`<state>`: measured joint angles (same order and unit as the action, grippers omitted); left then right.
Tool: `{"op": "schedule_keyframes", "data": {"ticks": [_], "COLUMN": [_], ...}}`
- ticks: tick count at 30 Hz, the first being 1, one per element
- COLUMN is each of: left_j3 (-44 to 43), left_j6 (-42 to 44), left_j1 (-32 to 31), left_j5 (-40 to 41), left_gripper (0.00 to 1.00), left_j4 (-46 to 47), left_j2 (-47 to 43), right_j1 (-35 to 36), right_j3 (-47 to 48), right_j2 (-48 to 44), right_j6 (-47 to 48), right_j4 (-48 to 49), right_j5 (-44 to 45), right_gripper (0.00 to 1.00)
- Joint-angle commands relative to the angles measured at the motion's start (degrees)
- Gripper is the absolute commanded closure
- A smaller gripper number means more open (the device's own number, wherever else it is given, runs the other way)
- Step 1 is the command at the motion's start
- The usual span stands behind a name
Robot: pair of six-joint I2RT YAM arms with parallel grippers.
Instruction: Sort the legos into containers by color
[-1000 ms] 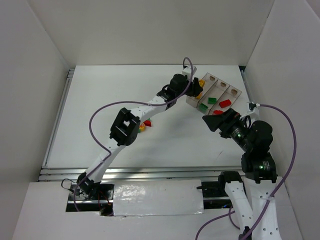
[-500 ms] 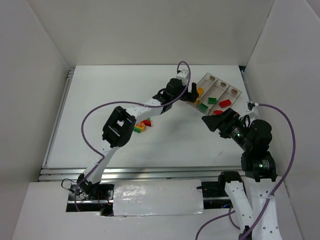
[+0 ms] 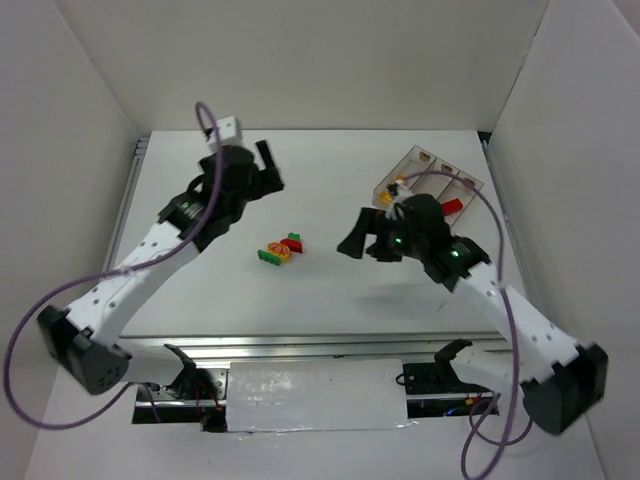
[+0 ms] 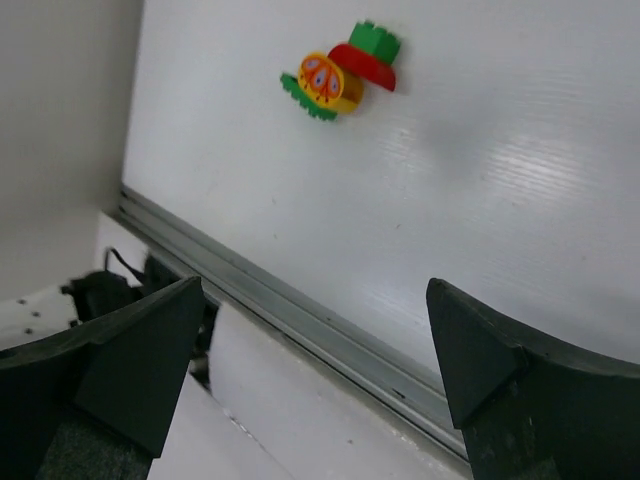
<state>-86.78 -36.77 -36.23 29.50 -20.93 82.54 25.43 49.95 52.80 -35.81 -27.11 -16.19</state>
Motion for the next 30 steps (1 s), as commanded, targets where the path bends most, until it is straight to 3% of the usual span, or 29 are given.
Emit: {"op": "schedule_keyframes", "data": {"ticks": [1, 6, 8, 12, 14, 15, 18, 24, 30], "left_j3": [12.05, 20.68, 21.04, 25.60, 29.36, 30.43, 33.86, 34.49, 35.19], "left_j6": [-6.55, -4.45, 0.63, 10.57, 11.46, 10.33, 10.32, 10.32, 10.76], "left_j1": [2.65, 4.50, 4.76, 4.85, 4.76, 4.76, 4.76, 4.76, 4.76], "left_j5": [3.64, 0.48, -2.66, -5.06, -4.10, -2.88, -5.84, -6.47, -7.70], "left_gripper": [0.01, 0.01, 0.01, 0.00, 0.01, 0.01, 0.00, 0.00, 0.00], "left_j4": [-15.10, -23.18, -26.00, -25.30, -24.08, -23.81, -20.57, -20.29, -19.33], "left_j2": [-10.44, -30.90, -35.75, -42.89, -46.31, -47.55, -50.19, -50.02, -51.17], "right_j1": [6.46, 8.14, 9.45, 11.04, 10.87, 11.04, 12.27, 13.15, 13.94], "right_j3": [7.33, 18.04, 25.58, 35.73, 36.18, 35.31, 35.73, 46.36, 53.66], "right_j2": [13.41, 30.67, 39.81, 53.52, 54.60, 54.61, 55.56, 64.95, 71.91], "right_j6": [8.11, 8.74, 11.10, 22.67, 27.44, 30.68, 40.96, 52.05, 55.23], "right_j4": [4.97, 4.26, 1.64, -3.56, -2.60, -1.46, 0.13, -8.82, -13.14], "right_j5": [7.21, 15.56, 17.49, 16.54, 12.25, 6.14, 3.89, 3.62, 7.48], "right_gripper": [0.00, 0.03, 0.09, 0.16, 0.16, 0.14, 0.11, 0.05, 0.05]}}
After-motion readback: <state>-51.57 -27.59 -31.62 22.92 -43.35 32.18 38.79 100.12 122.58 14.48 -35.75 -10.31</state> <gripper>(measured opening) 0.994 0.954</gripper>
